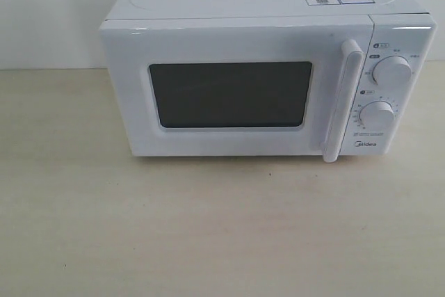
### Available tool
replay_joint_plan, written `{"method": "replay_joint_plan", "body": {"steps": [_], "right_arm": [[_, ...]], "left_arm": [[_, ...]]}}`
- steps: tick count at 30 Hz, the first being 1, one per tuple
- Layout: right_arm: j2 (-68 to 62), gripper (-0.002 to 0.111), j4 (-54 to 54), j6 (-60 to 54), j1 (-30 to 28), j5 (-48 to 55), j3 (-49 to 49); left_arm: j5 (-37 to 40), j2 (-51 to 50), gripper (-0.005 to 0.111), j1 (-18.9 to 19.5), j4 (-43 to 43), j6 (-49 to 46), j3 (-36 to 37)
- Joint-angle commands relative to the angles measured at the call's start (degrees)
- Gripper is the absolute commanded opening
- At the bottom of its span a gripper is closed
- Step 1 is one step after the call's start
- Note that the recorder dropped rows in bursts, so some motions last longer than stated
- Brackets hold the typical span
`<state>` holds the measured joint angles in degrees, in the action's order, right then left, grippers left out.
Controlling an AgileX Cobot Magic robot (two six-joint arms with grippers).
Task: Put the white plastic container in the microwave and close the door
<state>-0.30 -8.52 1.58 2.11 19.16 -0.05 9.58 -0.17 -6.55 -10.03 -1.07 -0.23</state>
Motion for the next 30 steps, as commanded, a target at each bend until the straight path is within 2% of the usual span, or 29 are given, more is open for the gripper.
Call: {"method": "replay_joint_plan", "body": {"steps": [1,7,12,30], "right_arm": [[0.30,0.000,-0.05,-0.19,-0.31,-0.43,0.05],[0.30,0.000,-0.05,-0.19,-0.31,-0.43,0.05],[0.30,0.000,-0.05,-0.19,-0.31,-0.43,0.05],[0.30,0.000,-0.05,-0.19,-0.31,-0.43,0.05]], "left_arm": [[3.85,0.17,0.004,0.20,1.47,1.65,0.23],[7.35,0.17,0.004,0.20,2.34,-3.01,0.23],[7.35,0.17,0.004,2.59,2.15,1.49,0.23],[7.35,0.17,0.004,2.61,2.15,1.38,0.23]]}}
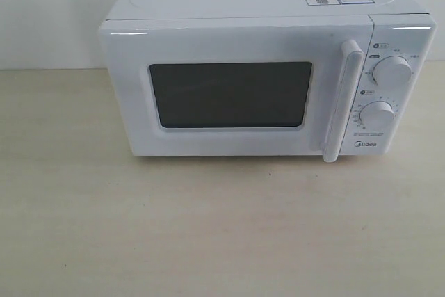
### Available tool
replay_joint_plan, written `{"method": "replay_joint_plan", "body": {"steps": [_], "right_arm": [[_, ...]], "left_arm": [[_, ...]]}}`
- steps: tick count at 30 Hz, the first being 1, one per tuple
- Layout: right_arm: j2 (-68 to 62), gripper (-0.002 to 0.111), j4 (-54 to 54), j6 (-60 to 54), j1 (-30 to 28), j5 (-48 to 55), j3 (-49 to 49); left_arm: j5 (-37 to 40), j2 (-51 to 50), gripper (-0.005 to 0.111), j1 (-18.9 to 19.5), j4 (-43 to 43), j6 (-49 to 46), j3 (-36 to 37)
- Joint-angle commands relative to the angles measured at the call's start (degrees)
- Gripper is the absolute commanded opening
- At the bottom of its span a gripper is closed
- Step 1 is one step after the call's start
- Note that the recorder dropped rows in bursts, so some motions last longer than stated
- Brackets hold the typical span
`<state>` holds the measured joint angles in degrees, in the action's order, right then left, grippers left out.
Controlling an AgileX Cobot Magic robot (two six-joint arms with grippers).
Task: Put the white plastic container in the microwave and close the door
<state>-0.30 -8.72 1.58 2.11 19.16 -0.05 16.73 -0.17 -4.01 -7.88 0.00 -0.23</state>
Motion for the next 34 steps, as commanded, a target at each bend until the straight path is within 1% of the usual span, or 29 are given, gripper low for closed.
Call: {"method": "replay_joint_plan", "body": {"steps": [1,5,11,15,34], "right_arm": [[0.30,0.000,0.16,-0.19,-0.31,-0.43,0.05],[0.30,0.000,0.16,-0.19,-0.31,-0.43,0.05],[0.30,0.000,0.16,-0.19,-0.31,-0.43,0.05],[0.30,0.000,0.16,-0.19,-0.31,-0.43,0.05],[0.30,0.000,0.16,-0.19,-0.31,-0.43,0.05]], "left_arm": [[0.20,0.17,0.004,0.07,0.49,0.00,0.23],[0.20,0.17,0.004,0.07,5.39,0.00,0.23],[0.20,0.17,0.004,0.07,5.15,0.00,0.23],[0.20,0.17,0.004,0.07,2.36,0.00,0.23],[0.20,0.17,0.004,0.07,2.47,0.00,0.23]]}}
